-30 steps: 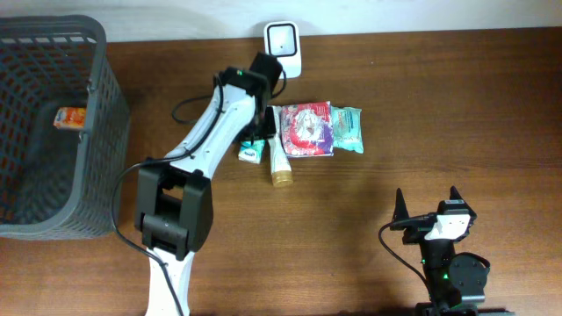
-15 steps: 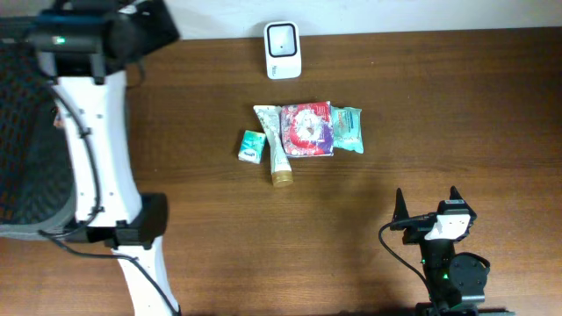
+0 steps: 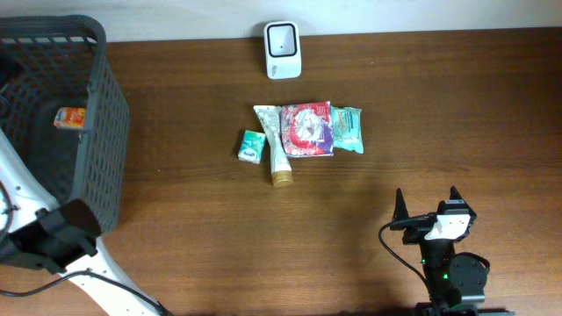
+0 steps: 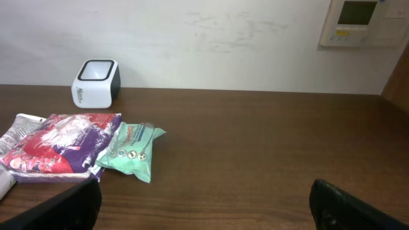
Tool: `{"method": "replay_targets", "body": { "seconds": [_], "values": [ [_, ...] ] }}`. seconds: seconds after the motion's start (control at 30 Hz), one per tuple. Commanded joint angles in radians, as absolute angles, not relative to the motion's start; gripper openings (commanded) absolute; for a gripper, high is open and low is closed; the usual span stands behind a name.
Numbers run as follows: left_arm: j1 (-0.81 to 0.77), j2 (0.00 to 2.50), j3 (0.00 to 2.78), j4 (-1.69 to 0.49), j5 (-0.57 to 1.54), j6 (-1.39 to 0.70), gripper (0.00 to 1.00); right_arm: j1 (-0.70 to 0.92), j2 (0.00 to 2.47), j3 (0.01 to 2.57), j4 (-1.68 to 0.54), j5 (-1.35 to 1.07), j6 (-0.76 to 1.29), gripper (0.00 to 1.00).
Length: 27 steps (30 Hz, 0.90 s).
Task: Scan the item barcode
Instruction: 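Reach into the basket and grasp the orange Kleenex pack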
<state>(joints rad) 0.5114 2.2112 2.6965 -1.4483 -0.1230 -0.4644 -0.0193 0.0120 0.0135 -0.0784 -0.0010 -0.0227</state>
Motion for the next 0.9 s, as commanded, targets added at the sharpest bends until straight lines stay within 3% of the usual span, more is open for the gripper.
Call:
{"method": "replay_targets", "body": {
  "seconds": [0.0,0.1,0.43,0.87],
  "values": [
    [0.525,2.21,2.529,-1.362,-0.075,-0.514,0.76,-0.027,0.006,0.006,-0.082,0.008,-0.018,0.99],
    [0.525,2.21,2.364,-1.253,-0.07,-0.633,0.75,-0.027,0.006,0.006,-0.082,0.008,-0.018,0.99],
    [0.524,2.214,2.03,-0.862,0.012,-0.641,0.73,-0.027,0.006,0.006,-0.082,0.008,-0.018,0.99],
    [0.524,2.356,2.022,-0.817,0.016,-0.641,0.63,-0.027,0.006,0.006,-0.082,0.008,-0.018,0.99]
  ]
}}
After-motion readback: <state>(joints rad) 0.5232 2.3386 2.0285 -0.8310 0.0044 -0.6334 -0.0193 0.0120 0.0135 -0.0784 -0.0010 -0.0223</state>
